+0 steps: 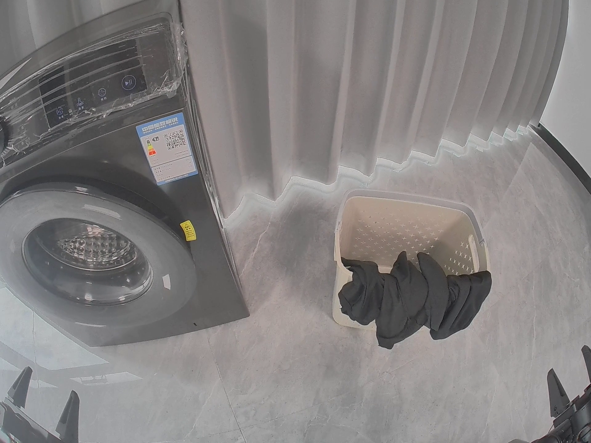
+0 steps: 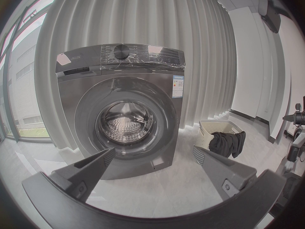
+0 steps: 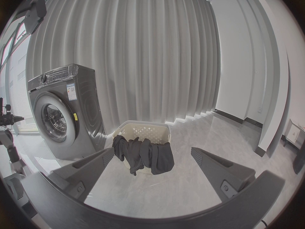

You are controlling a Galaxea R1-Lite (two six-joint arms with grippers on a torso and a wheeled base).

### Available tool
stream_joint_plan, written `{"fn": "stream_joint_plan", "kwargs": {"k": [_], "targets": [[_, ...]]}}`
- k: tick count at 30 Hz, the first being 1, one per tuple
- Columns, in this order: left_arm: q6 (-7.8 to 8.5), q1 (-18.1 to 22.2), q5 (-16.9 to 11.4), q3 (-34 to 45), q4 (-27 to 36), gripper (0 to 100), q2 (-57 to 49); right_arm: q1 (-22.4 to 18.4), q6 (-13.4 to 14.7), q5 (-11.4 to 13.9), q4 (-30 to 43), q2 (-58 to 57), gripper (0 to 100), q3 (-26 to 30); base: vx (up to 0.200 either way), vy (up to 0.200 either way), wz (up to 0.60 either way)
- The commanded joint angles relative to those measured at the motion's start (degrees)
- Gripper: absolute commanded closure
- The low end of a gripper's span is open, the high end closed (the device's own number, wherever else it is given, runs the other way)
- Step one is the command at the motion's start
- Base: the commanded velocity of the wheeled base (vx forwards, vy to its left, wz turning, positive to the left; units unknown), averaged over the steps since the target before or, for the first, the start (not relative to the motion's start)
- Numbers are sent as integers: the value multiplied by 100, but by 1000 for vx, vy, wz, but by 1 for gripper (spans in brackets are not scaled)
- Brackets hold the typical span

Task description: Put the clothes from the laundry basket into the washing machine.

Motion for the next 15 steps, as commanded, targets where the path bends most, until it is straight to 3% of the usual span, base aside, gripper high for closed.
{"fn": "stream_joint_plan", "kwargs": {"k": [1,8,15], "targets": [[-2,2,-2,101,-1,0,-84,4,-2,2,-3,-46,0,101,0,-200,0],[-2,2,-2,101,-1,0,-84,4,-2,2,-3,-46,0,101,0,-200,0],[-2,2,-2,101,-1,0,-84,4,-2,2,-3,-46,0,101,0,0,0]]}}
